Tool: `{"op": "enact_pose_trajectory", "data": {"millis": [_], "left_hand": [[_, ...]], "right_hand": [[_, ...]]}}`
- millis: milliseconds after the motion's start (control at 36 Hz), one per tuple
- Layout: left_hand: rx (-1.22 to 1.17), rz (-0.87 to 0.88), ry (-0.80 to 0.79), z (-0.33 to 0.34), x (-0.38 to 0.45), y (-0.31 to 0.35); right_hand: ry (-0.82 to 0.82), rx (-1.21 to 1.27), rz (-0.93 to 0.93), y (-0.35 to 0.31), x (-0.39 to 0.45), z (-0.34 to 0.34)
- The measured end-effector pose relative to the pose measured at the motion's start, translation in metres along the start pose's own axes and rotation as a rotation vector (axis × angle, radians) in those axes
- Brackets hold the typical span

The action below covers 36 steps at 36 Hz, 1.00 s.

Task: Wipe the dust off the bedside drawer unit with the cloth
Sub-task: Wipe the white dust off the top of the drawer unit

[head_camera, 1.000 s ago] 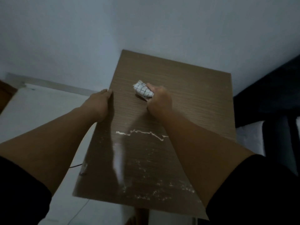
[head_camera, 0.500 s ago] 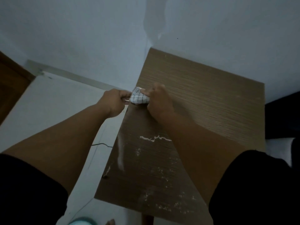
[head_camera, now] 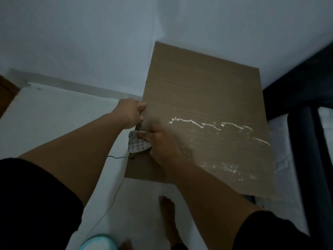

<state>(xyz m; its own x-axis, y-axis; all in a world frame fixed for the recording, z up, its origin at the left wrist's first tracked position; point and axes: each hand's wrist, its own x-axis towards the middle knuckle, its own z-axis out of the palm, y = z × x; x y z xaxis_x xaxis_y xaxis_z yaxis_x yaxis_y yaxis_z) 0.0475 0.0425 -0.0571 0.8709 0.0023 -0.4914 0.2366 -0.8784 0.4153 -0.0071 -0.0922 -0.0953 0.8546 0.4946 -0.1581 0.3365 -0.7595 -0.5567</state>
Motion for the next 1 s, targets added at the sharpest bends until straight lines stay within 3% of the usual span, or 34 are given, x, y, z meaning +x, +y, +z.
{"op": "enact_pose_trajectory", "data": {"millis": [111,389,556,667,722,833,917,1000], "left_hand": [[0.274,0.058,-0.015,0.015,-0.022,-0.001],[0.416,0.070,-0.068,0.044,-0.048,-0.003],[0.310,0.072,-0.053,0.046,-0.053,-0.002],[0.229,0.148,0.055,0.042,-0.045,0.005],[0.270,0.135,0.054,0.044,-0.036,0.010],[0.236,0.080,0.016,0.045,-0.020,0.022],[0.394,0.113,-0.052,0.040,-0.010,0.033],[0.572,0.120,-0.169,0.036,0.005,0.039]], "right_hand": [[0.019,-0.012,-0.018,-0.009,-0.031,0.013],[0.163,-0.021,-0.083,-0.013,-0.083,0.040],[-0.036,-0.039,-0.139,-0.008,-0.083,0.017],[0.085,-0.095,-0.131,0.005,-0.048,-0.021],[0.204,-0.062,-0.051,0.015,-0.027,-0.039],[0.196,-0.097,0.075,0.036,0.007,-0.070],[0.286,-0.121,0.132,0.050,0.033,-0.083],[0.250,-0.304,0.218,0.067,0.055,-0.086]]}}
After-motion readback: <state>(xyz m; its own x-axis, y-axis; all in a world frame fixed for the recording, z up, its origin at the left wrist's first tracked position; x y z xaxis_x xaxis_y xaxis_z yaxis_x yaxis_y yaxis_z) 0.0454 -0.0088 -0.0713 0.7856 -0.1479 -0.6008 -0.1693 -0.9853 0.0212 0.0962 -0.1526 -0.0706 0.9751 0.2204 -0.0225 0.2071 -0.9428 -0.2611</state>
